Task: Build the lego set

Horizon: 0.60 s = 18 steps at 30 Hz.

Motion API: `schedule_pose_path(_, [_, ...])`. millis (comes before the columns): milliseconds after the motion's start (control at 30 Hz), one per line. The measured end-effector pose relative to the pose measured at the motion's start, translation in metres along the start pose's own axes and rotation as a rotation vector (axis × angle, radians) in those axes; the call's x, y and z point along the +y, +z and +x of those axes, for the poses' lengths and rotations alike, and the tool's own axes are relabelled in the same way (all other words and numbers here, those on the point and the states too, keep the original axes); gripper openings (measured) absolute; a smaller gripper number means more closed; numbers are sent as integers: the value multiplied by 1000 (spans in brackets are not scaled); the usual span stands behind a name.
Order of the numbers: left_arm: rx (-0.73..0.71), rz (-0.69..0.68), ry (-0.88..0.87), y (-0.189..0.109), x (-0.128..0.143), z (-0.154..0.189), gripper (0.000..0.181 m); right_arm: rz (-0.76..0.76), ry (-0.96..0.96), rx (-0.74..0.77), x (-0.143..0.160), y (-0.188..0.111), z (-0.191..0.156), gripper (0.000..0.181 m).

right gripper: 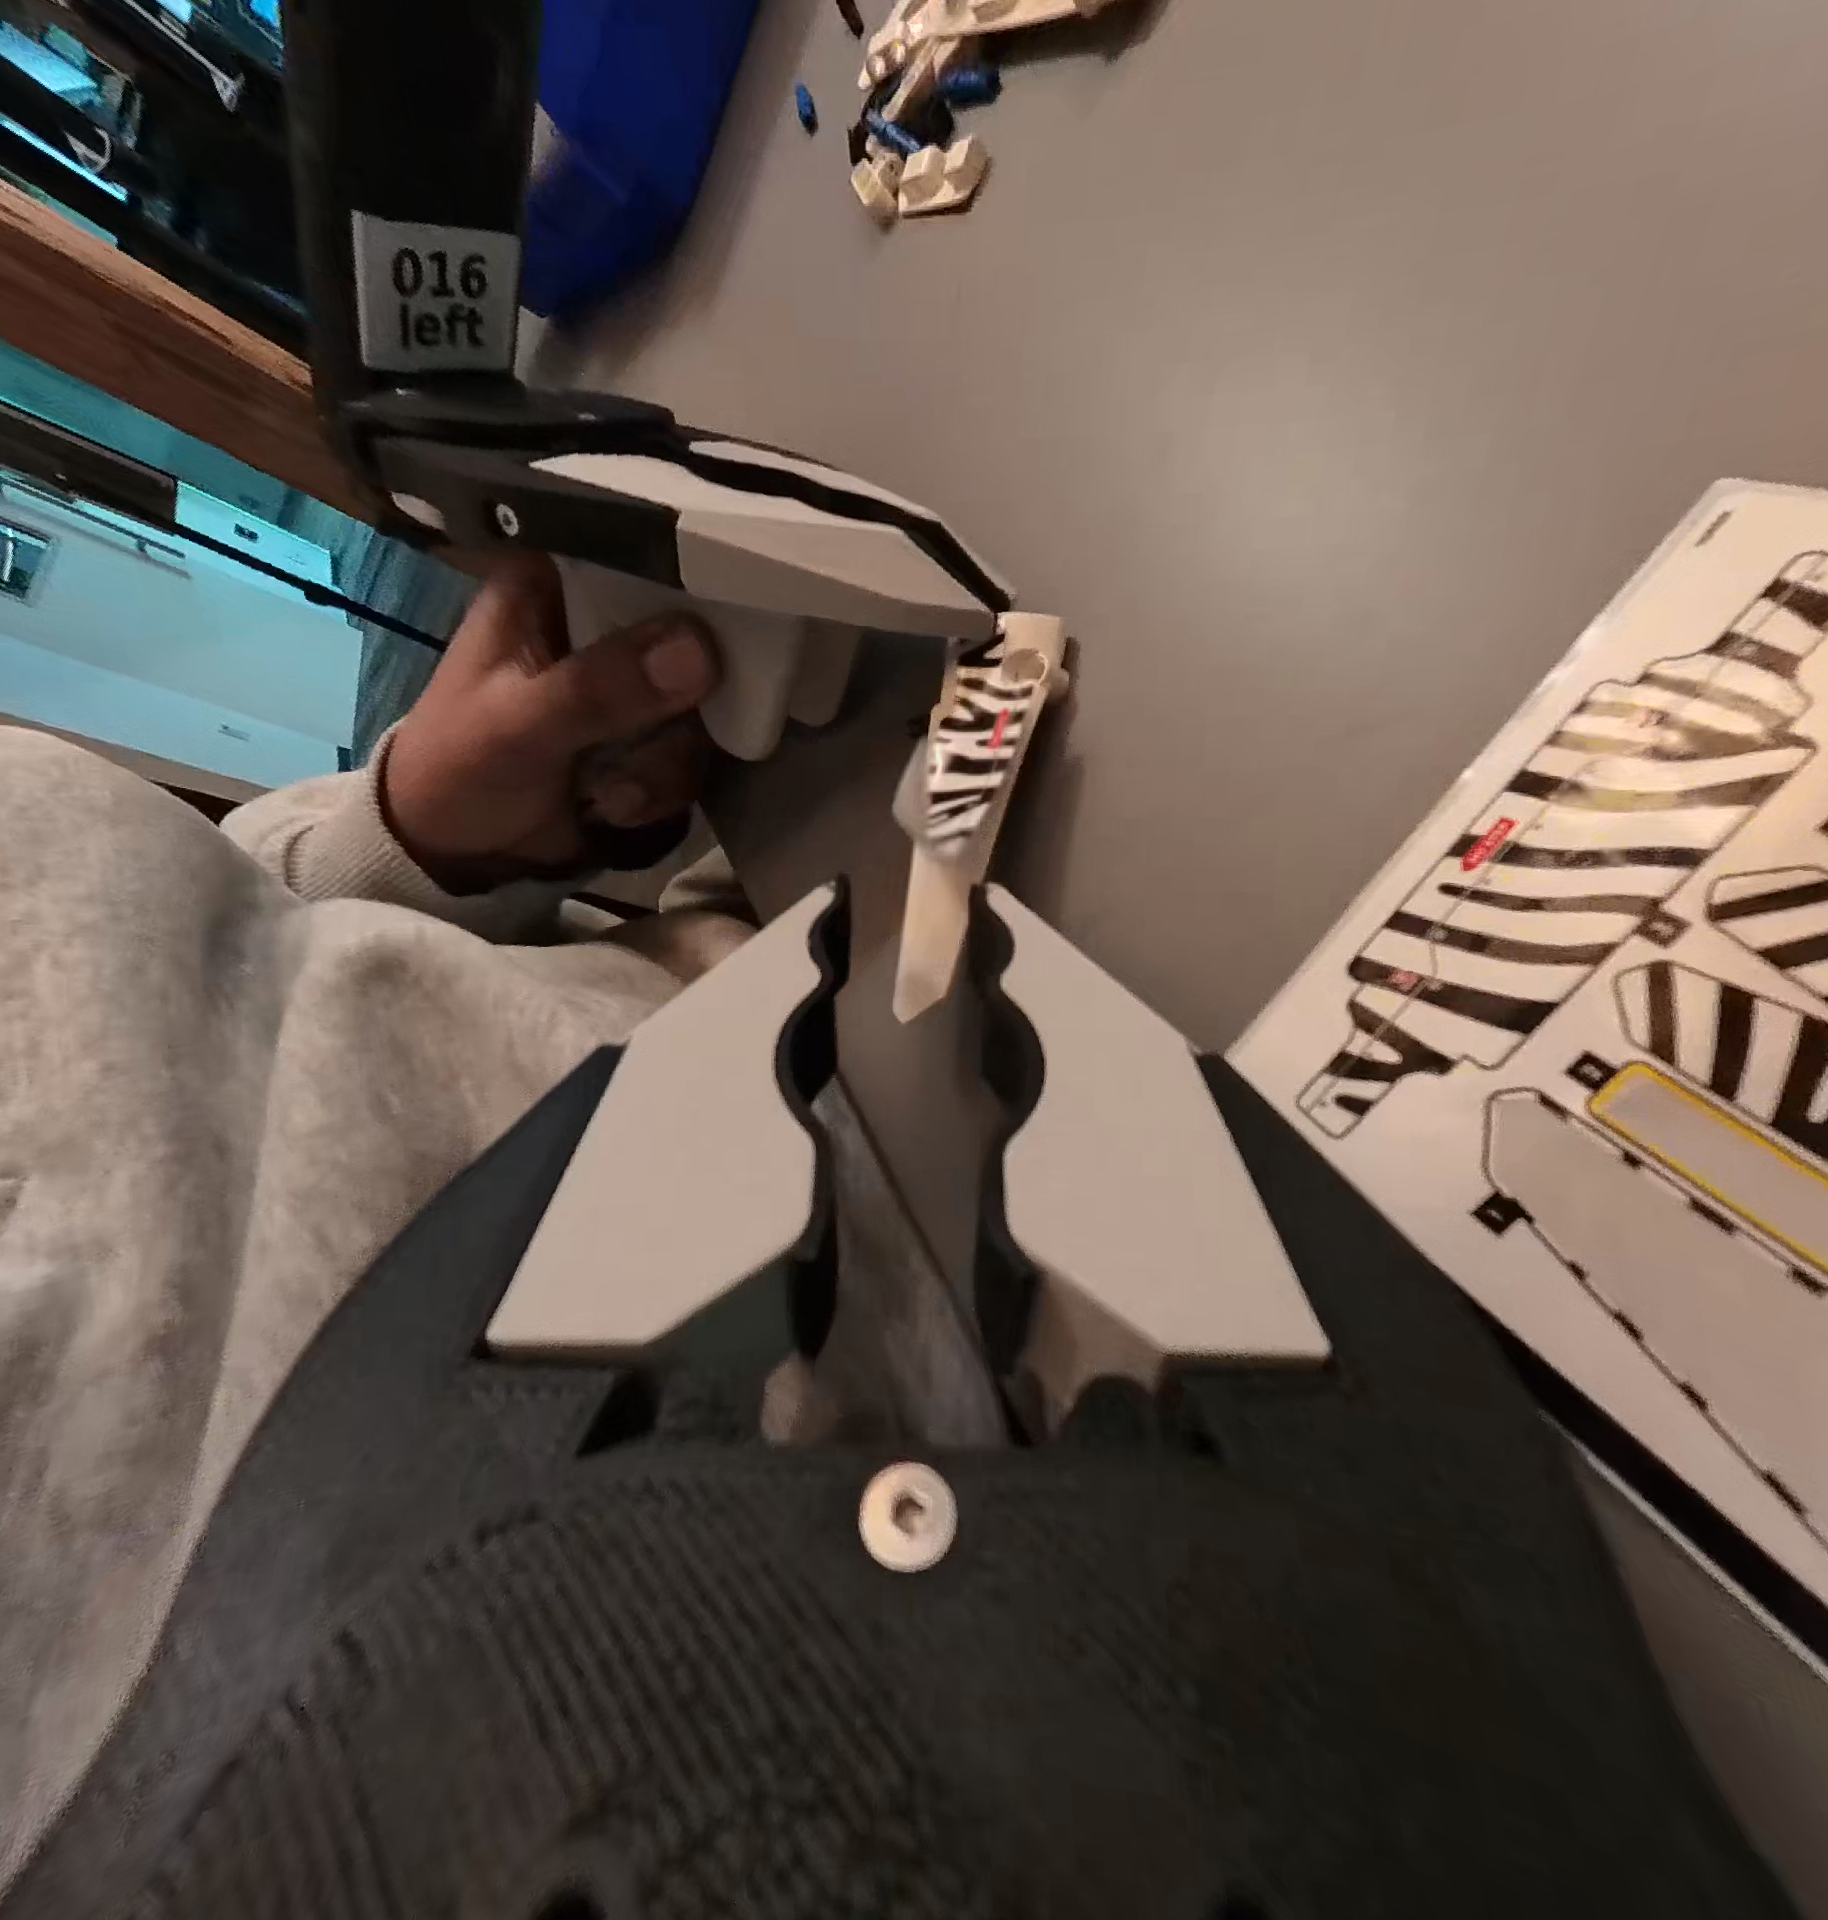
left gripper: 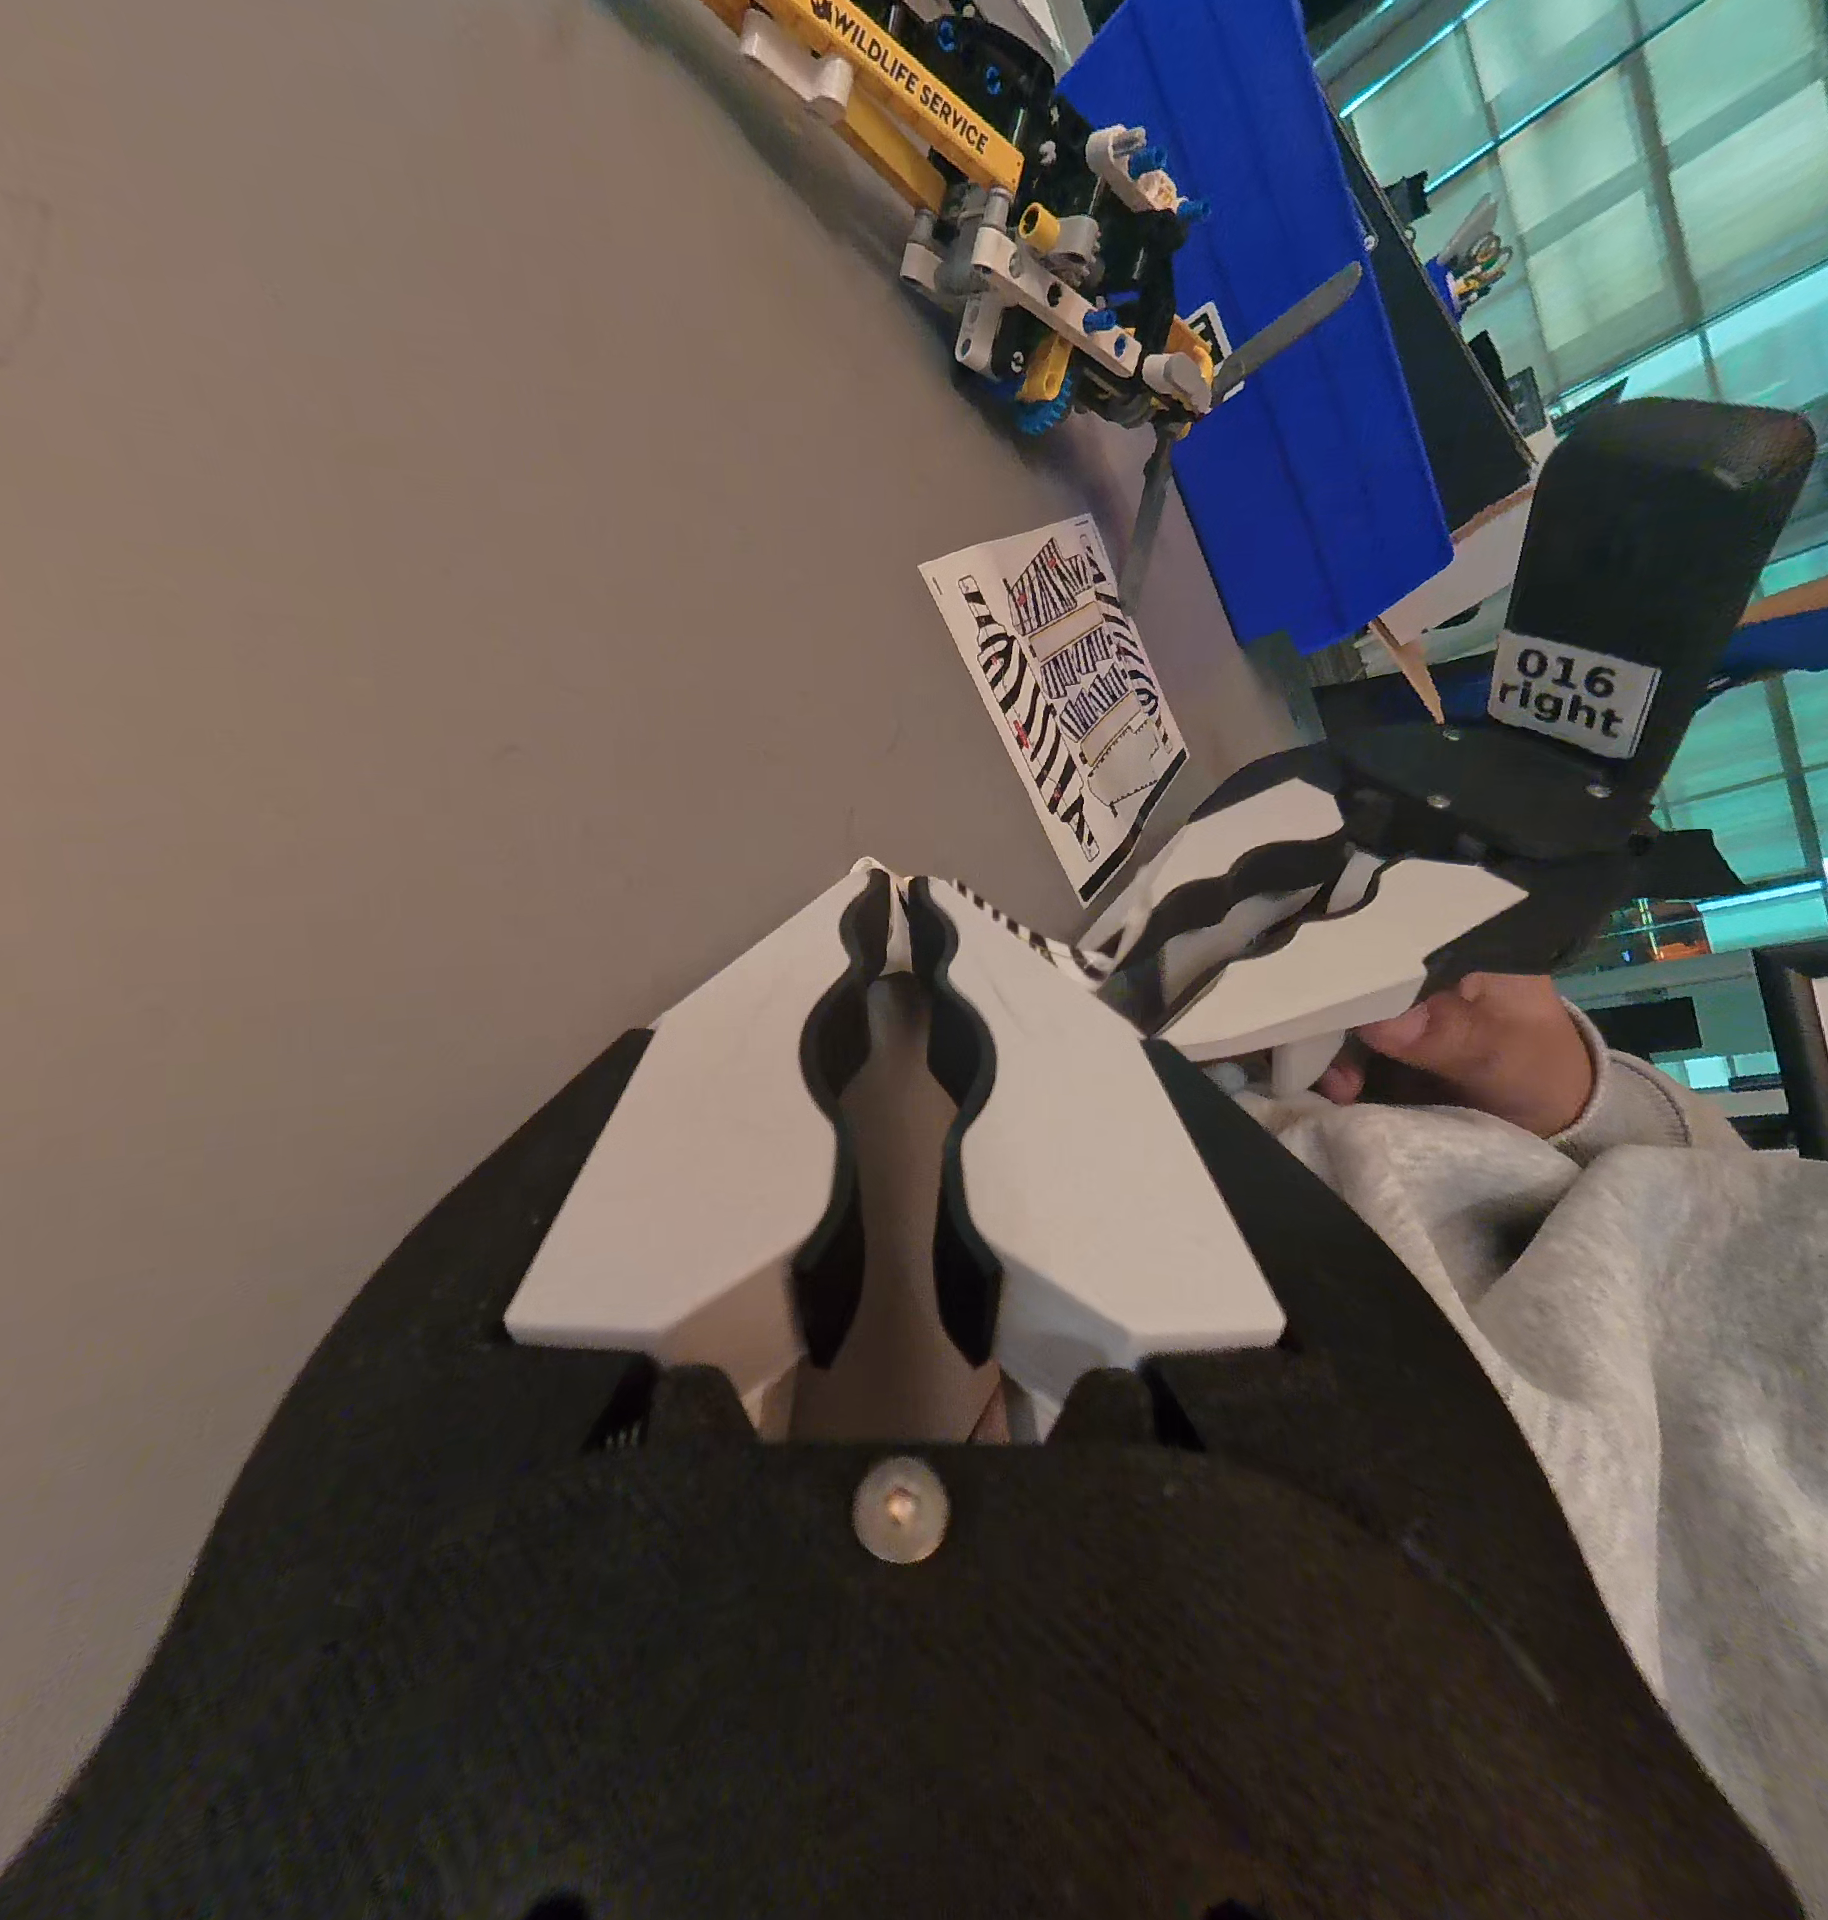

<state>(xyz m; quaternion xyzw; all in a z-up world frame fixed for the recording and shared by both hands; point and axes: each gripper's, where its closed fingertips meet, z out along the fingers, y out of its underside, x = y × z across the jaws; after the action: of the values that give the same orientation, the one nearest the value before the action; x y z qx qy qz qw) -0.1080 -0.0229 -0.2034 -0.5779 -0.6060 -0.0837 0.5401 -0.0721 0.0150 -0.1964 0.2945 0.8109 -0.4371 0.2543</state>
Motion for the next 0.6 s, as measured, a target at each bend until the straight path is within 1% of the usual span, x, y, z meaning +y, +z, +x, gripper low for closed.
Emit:
schedule_pose_path(100, [0,3,-2,0,0,0,1,10,-8,-10,1,-2,-3,27])
schedule_pose_path(200, [0,3,1,0,0,0,1,39,-81,18,-1,-10,-3,29])
schedule_pose_path(300, [5,2,-4,0,0,0,1,84,-295,65,-9,-21,-7,37])
schedule_pose_path(400, [8,2,-6,0,0,0,1,74,-560,154,-14,-28,-6,45])
schedule_pose_path(500, [9,1,-4,0,0,1,1,12,-748,209,-16,-24,-3,39])
schedule_pose_path(600, [5,2,-2,0,0,0,1,-80,-832,213,-11,-13,0,33])
